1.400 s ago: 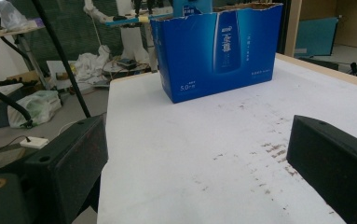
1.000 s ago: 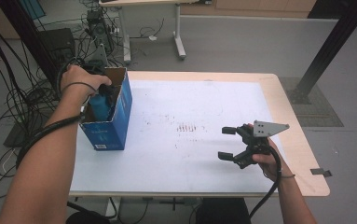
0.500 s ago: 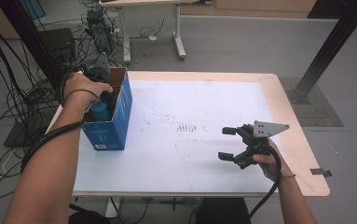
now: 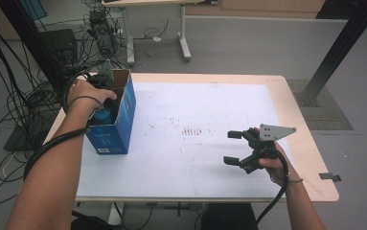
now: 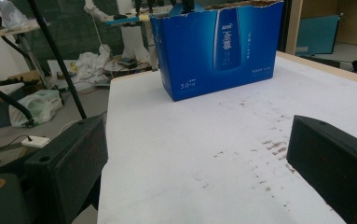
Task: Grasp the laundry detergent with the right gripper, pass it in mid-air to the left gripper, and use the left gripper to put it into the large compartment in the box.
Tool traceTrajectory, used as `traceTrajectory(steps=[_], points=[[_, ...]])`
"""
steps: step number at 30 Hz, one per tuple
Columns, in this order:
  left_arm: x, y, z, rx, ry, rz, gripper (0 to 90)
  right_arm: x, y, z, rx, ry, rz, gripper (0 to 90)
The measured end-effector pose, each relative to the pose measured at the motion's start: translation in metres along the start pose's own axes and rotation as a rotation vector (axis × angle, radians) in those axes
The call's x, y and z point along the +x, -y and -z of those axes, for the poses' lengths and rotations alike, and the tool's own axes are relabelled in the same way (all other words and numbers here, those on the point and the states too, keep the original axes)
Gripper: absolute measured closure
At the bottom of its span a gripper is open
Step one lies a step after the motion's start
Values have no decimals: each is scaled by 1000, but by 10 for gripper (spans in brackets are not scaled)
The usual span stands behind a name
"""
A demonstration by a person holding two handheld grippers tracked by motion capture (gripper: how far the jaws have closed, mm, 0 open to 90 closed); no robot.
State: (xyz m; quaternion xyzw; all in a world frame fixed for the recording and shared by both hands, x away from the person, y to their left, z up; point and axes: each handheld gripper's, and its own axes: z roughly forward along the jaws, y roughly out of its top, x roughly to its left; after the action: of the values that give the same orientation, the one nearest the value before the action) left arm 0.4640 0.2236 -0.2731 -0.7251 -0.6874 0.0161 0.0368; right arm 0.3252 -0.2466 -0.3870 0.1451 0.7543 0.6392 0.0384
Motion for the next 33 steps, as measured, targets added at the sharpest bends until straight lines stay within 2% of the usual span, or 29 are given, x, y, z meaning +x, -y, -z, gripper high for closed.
traceTrajectory(steps=[33], points=[[0, 1, -1, -2, 2, 2, 373, 0, 2, -2, -2, -1, -4, 50]])
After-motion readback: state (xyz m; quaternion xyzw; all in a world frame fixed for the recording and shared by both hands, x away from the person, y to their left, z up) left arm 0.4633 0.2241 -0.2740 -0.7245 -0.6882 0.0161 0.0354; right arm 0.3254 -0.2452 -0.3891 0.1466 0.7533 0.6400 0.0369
